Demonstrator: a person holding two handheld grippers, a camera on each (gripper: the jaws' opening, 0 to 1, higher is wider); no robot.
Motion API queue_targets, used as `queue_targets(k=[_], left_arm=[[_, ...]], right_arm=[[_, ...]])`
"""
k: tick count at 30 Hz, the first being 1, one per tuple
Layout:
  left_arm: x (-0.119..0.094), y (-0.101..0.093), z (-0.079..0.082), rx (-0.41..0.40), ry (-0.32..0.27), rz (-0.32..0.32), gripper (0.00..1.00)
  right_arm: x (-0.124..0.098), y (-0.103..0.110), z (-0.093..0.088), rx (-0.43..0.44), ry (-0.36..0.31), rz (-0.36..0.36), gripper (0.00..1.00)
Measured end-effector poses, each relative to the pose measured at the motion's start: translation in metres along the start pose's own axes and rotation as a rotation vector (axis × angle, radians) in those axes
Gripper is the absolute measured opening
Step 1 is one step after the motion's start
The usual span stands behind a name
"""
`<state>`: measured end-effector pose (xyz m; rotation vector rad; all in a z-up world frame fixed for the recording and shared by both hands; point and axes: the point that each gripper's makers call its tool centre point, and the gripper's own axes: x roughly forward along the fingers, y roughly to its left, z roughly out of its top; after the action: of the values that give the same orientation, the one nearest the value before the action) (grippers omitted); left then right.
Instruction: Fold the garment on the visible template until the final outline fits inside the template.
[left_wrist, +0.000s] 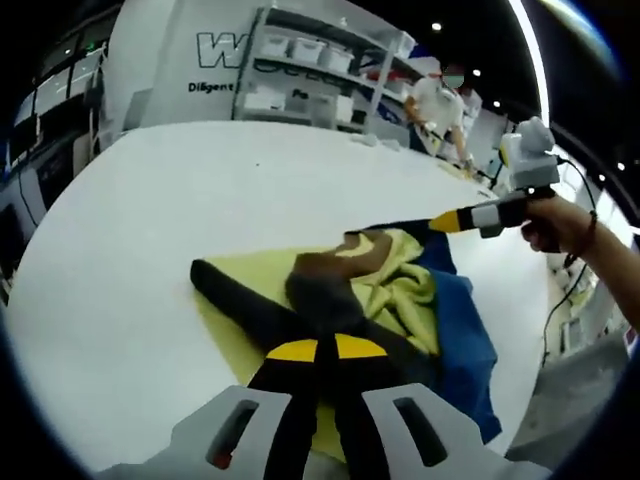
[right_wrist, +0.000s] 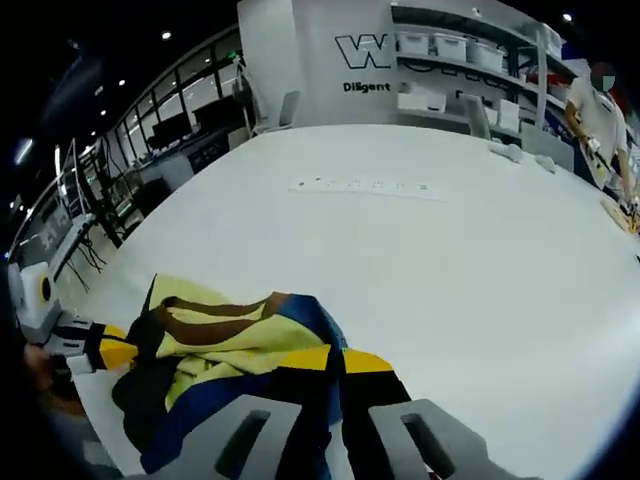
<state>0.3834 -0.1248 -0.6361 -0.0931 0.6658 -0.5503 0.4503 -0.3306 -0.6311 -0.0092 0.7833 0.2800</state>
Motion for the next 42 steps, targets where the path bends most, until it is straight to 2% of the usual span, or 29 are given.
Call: queue_targets(k=[8, 12, 15, 17, 20, 22, 25, 30, 32, 33, 34, 36, 40, 42], left_arm=[[-0.016, 0.000, 0.026, 0.030, -0.070, -0.003, 0.00], [-0.023, 0.001, 0.037, 0.064, -0.079, 0.000, 0.00], [-0.030, 0.002, 0.050, 0.051, -0.095, -0.011, 0.00], [-0.035, 0.006, 0.061, 0.064, -0.106, -0.005, 0.00], [-0.038, 0.014, 0.075, 0.058, -0.080, 0.005, 0.00], [-0.039, 0.018, 0.086, 0.089, -0.080, 0.008, 0.00], [-0.039, 0.026, 0.108, 0.132, -0.080, 0.023, 0.00], [-0.029, 0.043, 0.134, 0.168, -0.072, 0.050, 0.00], [-0.018, 0.053, 0.144, 0.182, -0.079, 0.077, 0.00], [-0.013, 0.057, 0.145, 0.173, -0.073, 0.082, 0.00], [-0.007, 0.060, 0.143, 0.137, -0.041, 0.073, 0.00], [0.004, 0.067, 0.150, 0.137, -0.049, 0.076, 0.00], [0.024, 0.080, 0.148, 0.153, 0.002, 0.104, 0.00], [0.035, 0.088, 0.148, 0.161, 0.005, 0.116, 0.00]], right_arm=[[-0.013, 0.000, 0.004, -0.018, -0.023, -0.004, 0.00], [-0.023, 0.003, 0.009, -0.036, -0.044, 0.003, 0.00], [-0.032, 0.003, 0.019, -0.066, -0.068, 0.009, 0.00], [-0.037, 0.007, 0.027, -0.032, -0.101, 0.045, 0.00], [-0.046, 0.005, 0.039, -0.023, -0.120, 0.058, 0.00], [-0.052, 0.004, 0.050, -0.081, -0.135, 0.050, 0.00], [-0.059, 0.007, 0.063, -0.093, -0.148, 0.046, 0.00], [-0.061, 0.007, 0.082, -0.143, -0.139, 0.051, 0.00], [-0.058, 0.005, 0.089, -0.157, -0.126, 0.041, 0.00], [-0.056, 0.003, 0.092, -0.153, -0.126, 0.038, 0.00], [-0.054, 0.002, 0.094, -0.151, -0.122, 0.042, 0.00], [-0.048, 0.001, 0.098, -0.138, -0.105, 0.051, 0.00], [-0.027, -0.006, 0.099, -0.136, -0.057, 0.051, 0.00], [-0.014, -0.009, 0.098, -0.133, -0.043, 0.058, 0.00]])
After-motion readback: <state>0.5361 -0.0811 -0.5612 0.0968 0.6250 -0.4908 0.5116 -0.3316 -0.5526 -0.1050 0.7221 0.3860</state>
